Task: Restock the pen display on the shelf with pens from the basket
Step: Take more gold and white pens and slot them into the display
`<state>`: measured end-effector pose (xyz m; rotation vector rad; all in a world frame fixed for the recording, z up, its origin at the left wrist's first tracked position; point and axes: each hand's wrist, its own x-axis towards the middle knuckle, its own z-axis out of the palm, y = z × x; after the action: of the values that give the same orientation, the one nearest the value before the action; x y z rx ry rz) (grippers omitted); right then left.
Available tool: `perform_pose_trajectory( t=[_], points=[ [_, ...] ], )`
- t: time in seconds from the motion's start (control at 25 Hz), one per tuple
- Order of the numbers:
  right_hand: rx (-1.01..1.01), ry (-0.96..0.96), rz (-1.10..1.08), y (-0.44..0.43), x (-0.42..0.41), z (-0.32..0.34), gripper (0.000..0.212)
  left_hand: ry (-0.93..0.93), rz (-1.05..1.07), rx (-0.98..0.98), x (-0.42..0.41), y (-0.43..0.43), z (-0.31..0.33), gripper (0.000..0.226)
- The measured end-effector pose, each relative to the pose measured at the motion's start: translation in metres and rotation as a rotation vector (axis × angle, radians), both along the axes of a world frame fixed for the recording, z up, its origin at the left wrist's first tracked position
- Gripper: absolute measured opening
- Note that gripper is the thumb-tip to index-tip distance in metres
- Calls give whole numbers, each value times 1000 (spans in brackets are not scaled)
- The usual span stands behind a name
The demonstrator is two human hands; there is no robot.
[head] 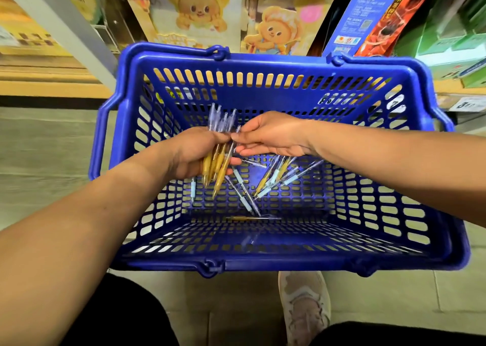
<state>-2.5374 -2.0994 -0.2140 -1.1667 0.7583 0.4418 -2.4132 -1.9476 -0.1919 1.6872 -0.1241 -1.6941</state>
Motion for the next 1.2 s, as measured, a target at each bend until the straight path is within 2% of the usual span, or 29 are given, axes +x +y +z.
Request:
perform_pose_trajectory(
  t=[0.12, 0.2, 0.28, 0.32, 0.44, 0.52, 0.6, 0.76, 1.0, 1.2],
  points=[
    [107, 0, -177, 8, -2, -7, 21, -16, -57, 33, 2, 1, 2, 24],
    [179, -64, -252, 11, -7, -15, 26, -66, -98, 55, 1, 1, 2, 21],
    [104, -46, -172, 14, -18, -26, 25, -100, -107, 62, 2, 0, 1, 18],
    [-58, 10, -16, 16, -25, -32, 19, -104, -100, 64, 2, -1, 2, 16],
    [-560, 147, 697, 27, -58, -56, 7, -97, -95, 55, 0, -3, 5, 17],
    [-813, 117, 1067, 38, -77, -72, 19, -108, -111, 49, 0, -3, 6, 20],
    [-898, 94, 1227, 46, -92, -85, 29, -109, -101, 48, 1, -4, 6, 19],
    [-954, 70, 1374, 57, -99, -95, 23, -49, -37, 44, 3, -4, 6, 16],
    [-1021, 108, 1481, 65, -94, -93, 25, 21, -5, 7, 8, 0, -1, 21],
    [-857, 1, 1184, 45, -86, -74, 15, 42, 36, -21, 9, 0, -1, 20]
  ],
)
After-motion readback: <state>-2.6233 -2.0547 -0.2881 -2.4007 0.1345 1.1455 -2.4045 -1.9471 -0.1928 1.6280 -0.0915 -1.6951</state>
